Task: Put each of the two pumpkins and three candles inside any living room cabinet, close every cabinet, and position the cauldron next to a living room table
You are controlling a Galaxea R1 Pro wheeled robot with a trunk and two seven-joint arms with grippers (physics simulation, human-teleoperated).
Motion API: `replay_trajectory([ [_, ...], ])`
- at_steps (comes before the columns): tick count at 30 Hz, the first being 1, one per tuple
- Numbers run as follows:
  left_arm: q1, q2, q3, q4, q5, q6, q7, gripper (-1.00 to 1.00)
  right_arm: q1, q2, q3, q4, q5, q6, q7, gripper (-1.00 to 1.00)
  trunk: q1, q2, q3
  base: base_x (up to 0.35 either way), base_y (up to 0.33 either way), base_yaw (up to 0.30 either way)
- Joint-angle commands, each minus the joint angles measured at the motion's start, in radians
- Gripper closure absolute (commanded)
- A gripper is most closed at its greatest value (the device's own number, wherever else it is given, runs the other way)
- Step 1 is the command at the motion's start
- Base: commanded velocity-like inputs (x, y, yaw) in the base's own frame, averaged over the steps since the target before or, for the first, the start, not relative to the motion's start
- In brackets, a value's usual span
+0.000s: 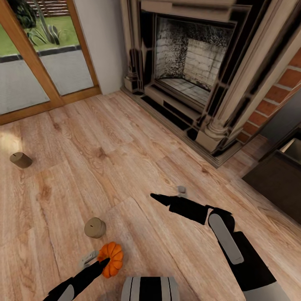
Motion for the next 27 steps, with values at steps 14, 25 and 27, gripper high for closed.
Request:
replay_trajectory([
  [14, 0.000, -0.003, 0.001, -0.010, 0.013, 0.010, -0.009, -1.00, 0.001, 0.001, 0.039, -0.034, 0.000, 0.005, 0.064, -1.00, 0.000, 0.000, -0.001, 0.000, 0.000, 0.000],
  [25, -0.001, 0.004, 0.009, -0.016, 0.028, 0.012, -0.013, -1.00, 0.001, 0.001, 0.039, -0.031, 0.003, 0.005, 0.064, -1.00, 0.002, -0.001, -0.020, 0.000, 0.000, 0.000],
  [27, -0.001, 0.005, 0.010, -0.015, 0.029, 0.012, -0.012, -1.00, 0.002, 0.001, 0.039, -0.031, 0.004, 0.005, 0.063, -1.00, 0.002, -0.001, -0.020, 0.000, 0.000, 0.000],
])
